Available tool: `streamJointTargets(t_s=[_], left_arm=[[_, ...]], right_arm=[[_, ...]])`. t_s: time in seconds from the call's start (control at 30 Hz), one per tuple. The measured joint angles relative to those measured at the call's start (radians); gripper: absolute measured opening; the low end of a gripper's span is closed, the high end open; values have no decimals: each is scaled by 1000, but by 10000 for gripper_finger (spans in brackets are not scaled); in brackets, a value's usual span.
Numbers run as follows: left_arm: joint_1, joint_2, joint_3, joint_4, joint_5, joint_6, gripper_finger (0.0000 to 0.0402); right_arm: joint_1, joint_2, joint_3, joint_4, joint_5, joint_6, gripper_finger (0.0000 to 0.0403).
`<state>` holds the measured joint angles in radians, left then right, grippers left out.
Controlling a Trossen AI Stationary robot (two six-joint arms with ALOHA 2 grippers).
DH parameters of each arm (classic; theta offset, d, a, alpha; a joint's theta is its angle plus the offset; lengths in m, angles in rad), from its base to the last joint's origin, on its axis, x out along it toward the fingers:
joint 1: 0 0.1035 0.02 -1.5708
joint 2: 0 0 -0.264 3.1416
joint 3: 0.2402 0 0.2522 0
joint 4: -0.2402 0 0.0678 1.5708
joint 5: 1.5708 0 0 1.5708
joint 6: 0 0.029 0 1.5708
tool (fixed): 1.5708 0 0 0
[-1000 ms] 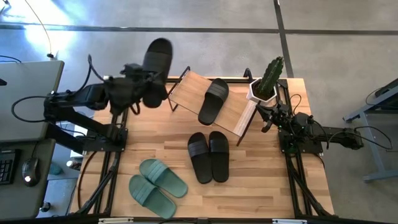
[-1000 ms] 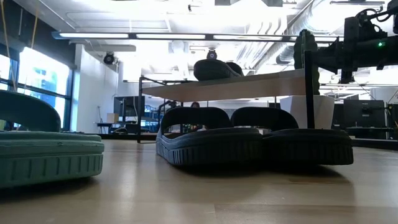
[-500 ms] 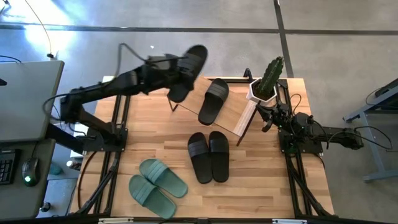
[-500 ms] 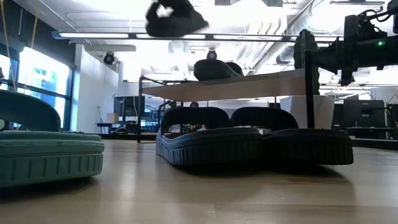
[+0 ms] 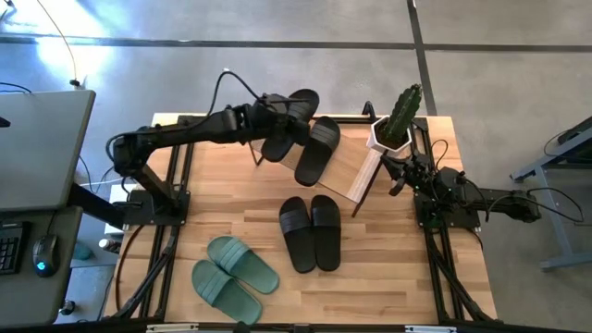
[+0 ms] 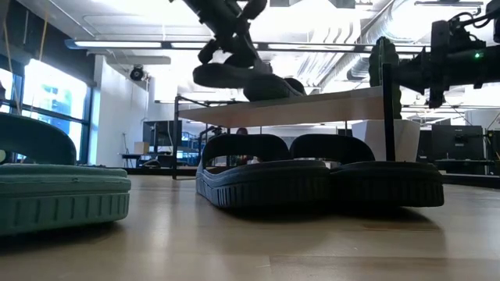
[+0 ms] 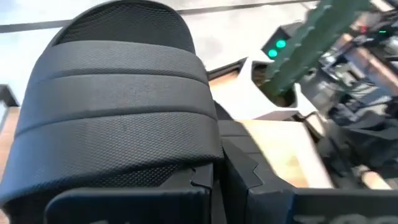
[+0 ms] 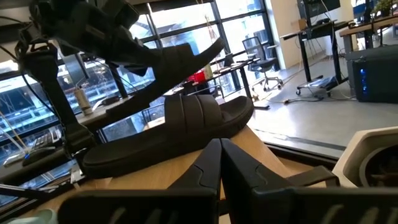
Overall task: Pick and place slides into the shelf
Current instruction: Put the black slide on the shelf
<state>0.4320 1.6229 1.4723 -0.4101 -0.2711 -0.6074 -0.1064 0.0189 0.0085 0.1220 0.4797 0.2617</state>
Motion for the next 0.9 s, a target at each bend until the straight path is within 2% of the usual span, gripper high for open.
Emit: streamJointTargets(t_s=[0.17, 0.67, 0.9], left_arm=[[0, 8, 0, -24, -57, -24, 0], [-26, 75, -1, -38, -60, -35, 0], [-26, 101, 0, -33, -96, -103, 0]], right_arm=[[0, 0, 0, -4, 0, 0, 0], [0, 0, 0, -9, 19, 3, 0], [0, 1, 0, -13, 19, 3, 0]])
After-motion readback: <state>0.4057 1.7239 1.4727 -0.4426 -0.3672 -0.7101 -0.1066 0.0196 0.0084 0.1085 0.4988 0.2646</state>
